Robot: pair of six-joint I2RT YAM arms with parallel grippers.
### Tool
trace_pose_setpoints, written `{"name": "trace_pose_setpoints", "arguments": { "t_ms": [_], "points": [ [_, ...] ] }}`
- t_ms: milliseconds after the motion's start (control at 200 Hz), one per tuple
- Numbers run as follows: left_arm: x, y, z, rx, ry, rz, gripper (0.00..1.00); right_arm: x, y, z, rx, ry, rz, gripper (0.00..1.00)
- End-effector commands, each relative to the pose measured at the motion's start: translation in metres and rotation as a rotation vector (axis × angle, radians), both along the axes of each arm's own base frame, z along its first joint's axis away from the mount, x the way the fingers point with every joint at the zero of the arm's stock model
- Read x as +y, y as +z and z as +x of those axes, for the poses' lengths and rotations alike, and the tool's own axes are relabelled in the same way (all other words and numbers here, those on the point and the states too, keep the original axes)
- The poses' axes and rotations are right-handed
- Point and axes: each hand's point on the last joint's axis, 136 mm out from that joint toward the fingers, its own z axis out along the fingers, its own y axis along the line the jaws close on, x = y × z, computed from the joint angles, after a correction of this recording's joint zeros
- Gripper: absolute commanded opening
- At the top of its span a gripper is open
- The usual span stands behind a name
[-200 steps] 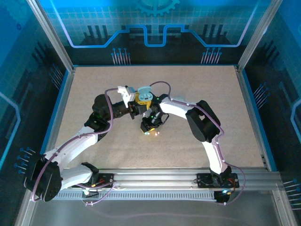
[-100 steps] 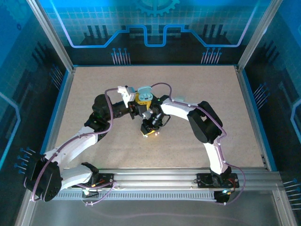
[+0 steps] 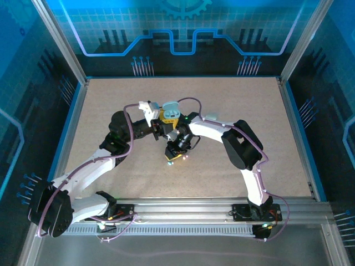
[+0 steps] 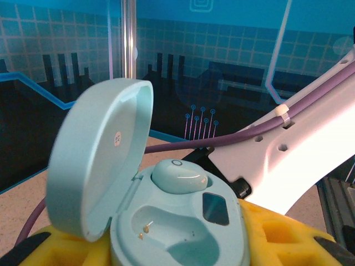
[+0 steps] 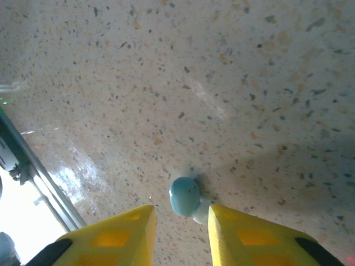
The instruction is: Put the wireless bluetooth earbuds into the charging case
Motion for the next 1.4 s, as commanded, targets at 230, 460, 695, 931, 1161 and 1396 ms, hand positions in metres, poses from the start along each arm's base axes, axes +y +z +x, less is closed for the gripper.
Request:
{"name": "trace_pose_setpoints", "arguments": {
  "t_ms": [230, 460, 695, 931, 1161, 1396],
  "points": [
    [0.001, 0.023, 0.000, -0.059, 0.000, -0.019, 0.34, 0.007, -0.001, -0.005, -0.080, 0.085, -0.101, 0.33],
    [0.001, 0.024, -0.001, -0.061, -0.003, -0.023, 0.34, 0.010, -0.010, -0.012, -0.099, 0.126, -0.150, 0.35],
    [0.002, 0.024, -0.002, -0.060, -0.004, -0.024, 0.34, 0.011, -0.019, -0.015, -0.123, 0.160, -0.212, 0.34],
    [0.002, 0.022, -0.001, -0.057, -0.001, -0.021, 0.34, 0.006, -0.025, -0.017, -0.133, 0.188, -0.265, 0.30],
    [0.001, 0.022, -0.001, -0.056, -0.003, -0.022, 0.34, 0.006, -0.029, -0.017, -0.137, 0.180, -0.290, 0.27],
    [0.002, 0.020, -0.001, -0.052, -0.002, -0.022, 0.34, 0.008, -0.034, -0.017, -0.126, 0.161, -0.300, 0.24]
  ]
}}
